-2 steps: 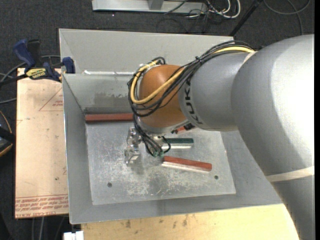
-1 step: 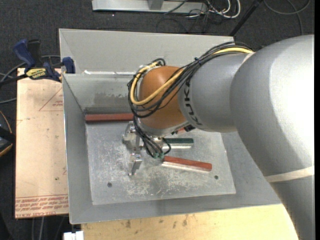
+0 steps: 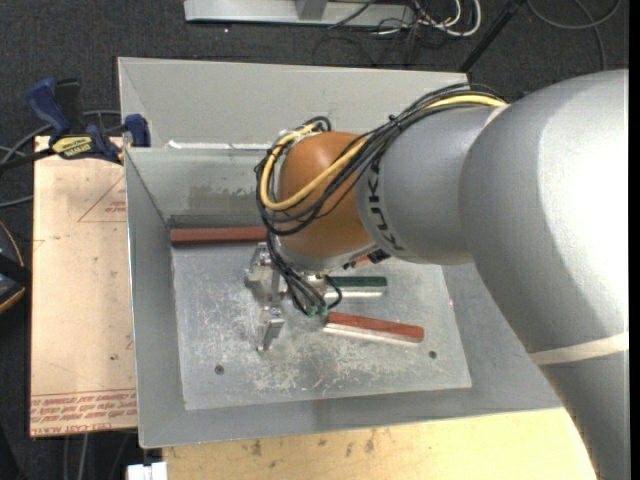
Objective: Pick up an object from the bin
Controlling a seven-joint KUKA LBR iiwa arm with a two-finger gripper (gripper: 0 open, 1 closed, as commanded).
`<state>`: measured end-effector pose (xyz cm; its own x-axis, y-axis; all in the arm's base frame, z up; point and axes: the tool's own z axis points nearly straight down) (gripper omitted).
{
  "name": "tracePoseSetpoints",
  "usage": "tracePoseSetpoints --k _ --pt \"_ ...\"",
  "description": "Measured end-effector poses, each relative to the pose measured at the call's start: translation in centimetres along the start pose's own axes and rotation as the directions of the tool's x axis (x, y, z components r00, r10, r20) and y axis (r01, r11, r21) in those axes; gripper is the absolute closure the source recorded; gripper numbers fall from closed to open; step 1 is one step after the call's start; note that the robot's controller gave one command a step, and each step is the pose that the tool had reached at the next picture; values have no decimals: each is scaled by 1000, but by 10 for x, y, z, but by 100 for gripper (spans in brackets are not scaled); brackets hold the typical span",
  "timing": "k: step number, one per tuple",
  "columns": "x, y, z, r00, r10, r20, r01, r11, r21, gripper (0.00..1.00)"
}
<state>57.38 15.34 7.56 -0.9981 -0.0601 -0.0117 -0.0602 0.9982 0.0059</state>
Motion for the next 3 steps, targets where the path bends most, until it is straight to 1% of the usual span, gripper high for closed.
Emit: tracePoseSetpoints --k 1,2,3 --pt "-5 -20 -10 999 -54 -7 54 999 2 0" --pt "4 -65 -30 1000 -6 -12 6 1000 4 0" --pt "-5 -82 -28 1000 1 -8 -1 1000 6 0"
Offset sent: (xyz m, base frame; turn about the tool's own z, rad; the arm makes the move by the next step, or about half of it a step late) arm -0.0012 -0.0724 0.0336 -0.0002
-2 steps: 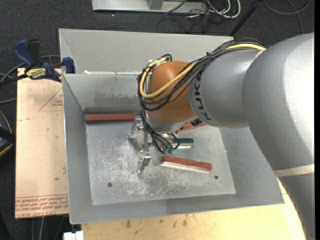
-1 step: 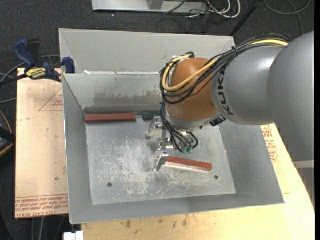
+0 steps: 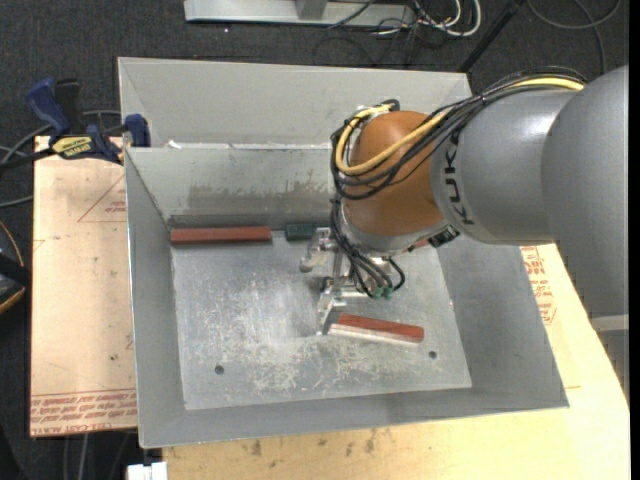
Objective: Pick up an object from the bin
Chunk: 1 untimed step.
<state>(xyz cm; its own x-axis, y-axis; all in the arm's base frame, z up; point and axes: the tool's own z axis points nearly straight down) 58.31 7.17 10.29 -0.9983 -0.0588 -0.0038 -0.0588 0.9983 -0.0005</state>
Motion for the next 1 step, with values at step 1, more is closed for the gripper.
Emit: tracePoseSetpoints --k 1 --pt "34 -18 23 995 -100 9 100 995 -4 0"
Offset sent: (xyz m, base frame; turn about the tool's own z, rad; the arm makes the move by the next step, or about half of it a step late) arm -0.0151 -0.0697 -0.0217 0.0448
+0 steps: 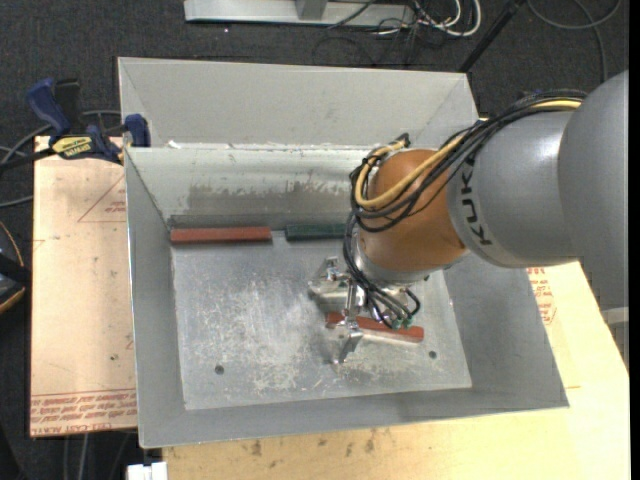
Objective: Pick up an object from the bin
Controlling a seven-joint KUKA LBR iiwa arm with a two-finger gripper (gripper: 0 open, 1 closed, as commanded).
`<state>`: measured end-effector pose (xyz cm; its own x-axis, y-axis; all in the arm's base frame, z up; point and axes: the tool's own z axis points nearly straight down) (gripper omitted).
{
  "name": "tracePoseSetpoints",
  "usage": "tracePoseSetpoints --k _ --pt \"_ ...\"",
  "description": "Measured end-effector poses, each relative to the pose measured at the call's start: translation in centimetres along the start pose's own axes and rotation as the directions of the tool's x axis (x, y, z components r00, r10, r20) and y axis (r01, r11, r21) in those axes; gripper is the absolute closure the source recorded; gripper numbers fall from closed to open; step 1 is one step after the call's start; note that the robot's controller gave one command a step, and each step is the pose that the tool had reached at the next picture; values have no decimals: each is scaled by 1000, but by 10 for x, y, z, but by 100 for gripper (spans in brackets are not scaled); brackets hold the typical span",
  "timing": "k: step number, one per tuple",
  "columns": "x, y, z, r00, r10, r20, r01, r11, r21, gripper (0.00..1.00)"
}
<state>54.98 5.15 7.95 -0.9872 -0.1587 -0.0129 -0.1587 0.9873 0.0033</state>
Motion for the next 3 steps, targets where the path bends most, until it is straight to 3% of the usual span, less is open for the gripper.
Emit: tracePoseSetpoints --k 1,2,3 --pt "-13 -52 -4 989 147 -4 -147 989 4 100" --pt "-13 -52 -4 989 147 -4 -147 989 4 100" --pt "-10 -49 -164 998 65 -6 -65 998 4 100"
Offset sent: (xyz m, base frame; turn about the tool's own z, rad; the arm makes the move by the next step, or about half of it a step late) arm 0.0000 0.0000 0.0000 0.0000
